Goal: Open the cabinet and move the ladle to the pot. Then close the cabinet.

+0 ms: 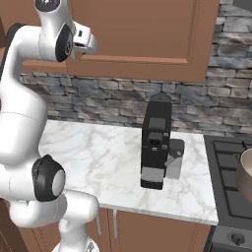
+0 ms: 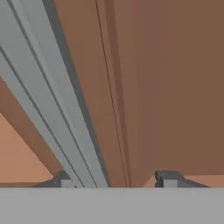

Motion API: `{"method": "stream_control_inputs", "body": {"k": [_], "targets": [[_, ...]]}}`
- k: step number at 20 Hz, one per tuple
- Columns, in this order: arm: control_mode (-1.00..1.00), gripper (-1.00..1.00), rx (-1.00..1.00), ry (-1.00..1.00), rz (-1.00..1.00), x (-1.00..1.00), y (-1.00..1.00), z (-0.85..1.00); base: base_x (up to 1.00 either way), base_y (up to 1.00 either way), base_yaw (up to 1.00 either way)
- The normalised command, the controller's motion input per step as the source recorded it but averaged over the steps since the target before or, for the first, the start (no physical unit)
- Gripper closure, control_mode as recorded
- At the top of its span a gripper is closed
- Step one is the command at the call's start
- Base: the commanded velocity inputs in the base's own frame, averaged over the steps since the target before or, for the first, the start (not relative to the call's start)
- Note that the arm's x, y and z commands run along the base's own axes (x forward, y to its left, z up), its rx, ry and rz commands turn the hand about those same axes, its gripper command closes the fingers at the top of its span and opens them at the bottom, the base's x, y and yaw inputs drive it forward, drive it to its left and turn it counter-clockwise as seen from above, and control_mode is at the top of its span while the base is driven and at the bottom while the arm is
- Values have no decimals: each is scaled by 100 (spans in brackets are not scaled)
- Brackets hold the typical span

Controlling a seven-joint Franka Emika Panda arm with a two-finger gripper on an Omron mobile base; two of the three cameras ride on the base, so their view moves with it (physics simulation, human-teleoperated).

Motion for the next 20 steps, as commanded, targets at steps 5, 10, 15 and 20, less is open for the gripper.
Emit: {"method": "stream_control_inputs", "body": {"k": [5,10,15,20], "targets": [[-100,100,-7,-13,-6,23,-11,0,0,0,0],[-100,100,-8,-23,-3,2,-29,-1,0,0,0],[-100,100,-6,-25,-1,-22,-59,-2,0,0,0],[-100,100,-1,-25,0,-50,-79,-3,0,0,0]]}}
